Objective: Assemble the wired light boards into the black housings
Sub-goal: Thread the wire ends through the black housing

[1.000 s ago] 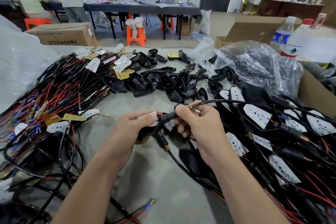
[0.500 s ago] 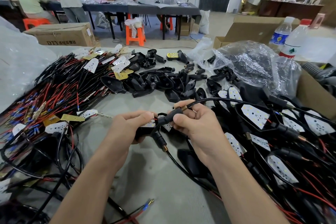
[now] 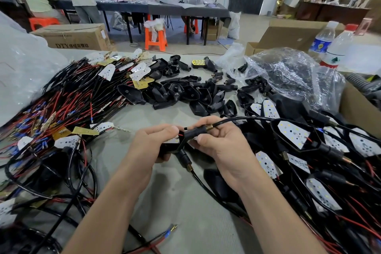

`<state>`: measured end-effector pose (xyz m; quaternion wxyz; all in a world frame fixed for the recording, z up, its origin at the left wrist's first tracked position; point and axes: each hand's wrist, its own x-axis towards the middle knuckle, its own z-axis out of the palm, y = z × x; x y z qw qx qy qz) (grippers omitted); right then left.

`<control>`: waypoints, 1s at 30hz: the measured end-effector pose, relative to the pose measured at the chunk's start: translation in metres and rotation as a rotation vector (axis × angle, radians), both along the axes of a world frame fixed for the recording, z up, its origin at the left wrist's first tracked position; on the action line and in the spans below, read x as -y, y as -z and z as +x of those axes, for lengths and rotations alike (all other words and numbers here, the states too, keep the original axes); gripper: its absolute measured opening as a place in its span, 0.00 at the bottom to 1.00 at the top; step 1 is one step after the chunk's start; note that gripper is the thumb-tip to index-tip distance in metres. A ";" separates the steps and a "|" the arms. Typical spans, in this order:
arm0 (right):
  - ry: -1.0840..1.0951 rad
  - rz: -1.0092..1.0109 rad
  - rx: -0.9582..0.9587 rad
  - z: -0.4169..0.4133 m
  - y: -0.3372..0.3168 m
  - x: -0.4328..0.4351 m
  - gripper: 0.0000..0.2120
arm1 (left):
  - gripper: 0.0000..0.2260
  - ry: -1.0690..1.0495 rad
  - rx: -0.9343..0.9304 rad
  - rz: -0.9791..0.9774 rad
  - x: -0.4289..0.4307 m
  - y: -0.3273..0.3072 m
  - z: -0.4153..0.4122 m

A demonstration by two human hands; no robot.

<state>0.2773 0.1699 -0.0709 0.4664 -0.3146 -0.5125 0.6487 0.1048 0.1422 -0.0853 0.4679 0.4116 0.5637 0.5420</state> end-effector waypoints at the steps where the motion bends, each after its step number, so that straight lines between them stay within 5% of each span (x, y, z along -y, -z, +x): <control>1: -0.007 -0.008 -0.005 0.000 -0.001 0.000 0.20 | 0.11 0.011 0.033 0.004 0.001 -0.002 0.000; 6: -0.082 0.003 -0.013 -0.001 -0.002 0.001 0.16 | 0.13 0.128 0.123 0.000 0.006 -0.007 0.002; 11: 0.142 0.157 0.052 -0.006 0.001 -0.001 0.13 | 0.09 -0.089 0.136 0.034 0.002 -0.011 0.009; 21: 0.247 0.282 0.147 -0.010 0.006 -0.001 0.15 | 0.06 -0.460 -0.550 0.449 0.008 -0.013 0.003; 23: 0.257 0.281 0.144 -0.010 0.006 0.000 0.15 | 0.04 -0.400 -0.401 0.322 0.007 -0.015 0.002; 26: 0.265 0.285 0.095 -0.011 0.002 0.001 0.15 | 0.07 -0.323 0.064 0.084 0.000 -0.012 -0.002; 30: 0.230 0.326 0.071 -0.013 -0.002 0.005 0.17 | 0.08 -0.400 0.247 0.088 0.000 -0.009 0.007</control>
